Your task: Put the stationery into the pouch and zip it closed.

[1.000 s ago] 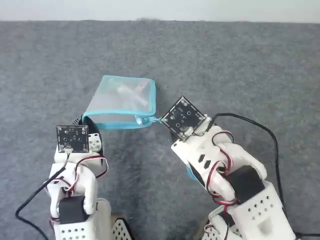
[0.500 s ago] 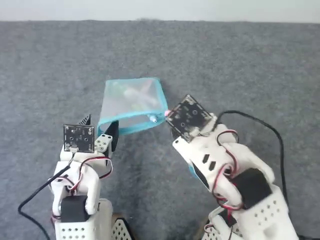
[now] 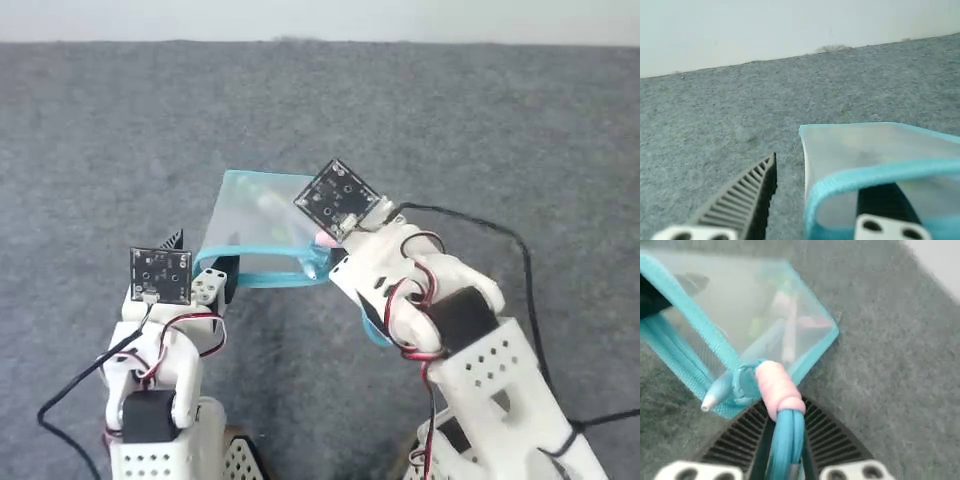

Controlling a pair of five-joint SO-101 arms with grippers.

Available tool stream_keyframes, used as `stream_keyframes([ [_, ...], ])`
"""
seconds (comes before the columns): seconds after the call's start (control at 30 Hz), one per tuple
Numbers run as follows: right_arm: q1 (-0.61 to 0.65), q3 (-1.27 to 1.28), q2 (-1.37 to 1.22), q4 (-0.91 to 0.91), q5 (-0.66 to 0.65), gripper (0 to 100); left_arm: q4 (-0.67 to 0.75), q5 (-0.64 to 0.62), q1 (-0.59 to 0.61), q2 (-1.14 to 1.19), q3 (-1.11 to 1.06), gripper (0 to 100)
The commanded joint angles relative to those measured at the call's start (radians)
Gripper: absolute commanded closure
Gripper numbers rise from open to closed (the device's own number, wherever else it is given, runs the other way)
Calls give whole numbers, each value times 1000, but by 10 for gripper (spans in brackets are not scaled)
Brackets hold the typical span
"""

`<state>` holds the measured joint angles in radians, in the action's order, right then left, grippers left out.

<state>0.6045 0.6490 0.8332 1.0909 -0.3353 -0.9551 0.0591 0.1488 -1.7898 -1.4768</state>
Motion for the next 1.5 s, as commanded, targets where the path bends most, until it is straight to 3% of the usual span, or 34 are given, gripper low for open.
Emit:
stream_keyframes([
  [0.0,-8,6,12,-65,-3,991,58,-20,-3,12,-16,761],
  [0.1,-7,-5,62,-36,-3,991,109,-2,-3,12,-67,808],
  [0.27,-10,0,182,4,-3,991,140,-8,-5,12,-97,992],
  [0.43,-35,130,239,74,-54,987,141,-8,-3,8,-105,989],
  [0.5,-88,203,229,74,-94,941,144,-11,-3,8,-105,989],
  [0.67,-320,230,143,114,-95,691,141,-74,-2,12,-108,989],
  [0.77,-372,201,104,147,-89,697,141,-72,-6,14,-122,989],
  [0.83,-328,144,104,223,-87,719,140,-72,-35,14,-128,989],
  [0.93,-159,20,113,361,-87,738,140,-72,-61,14,-131,989],
  [1.07,71,-46,105,392,-97,740,144,-71,-61,14,-137,989],
  [1.17,208,-46,102,378,-87,806,143,-71,-60,14,-137,989],
  [1.3,257,-8,101,265,-54,883,144,-71,-60,14,-137,989],
  [1.47,259,72,101,107,-18,873,143,-71,-60,14,-136,989],
])
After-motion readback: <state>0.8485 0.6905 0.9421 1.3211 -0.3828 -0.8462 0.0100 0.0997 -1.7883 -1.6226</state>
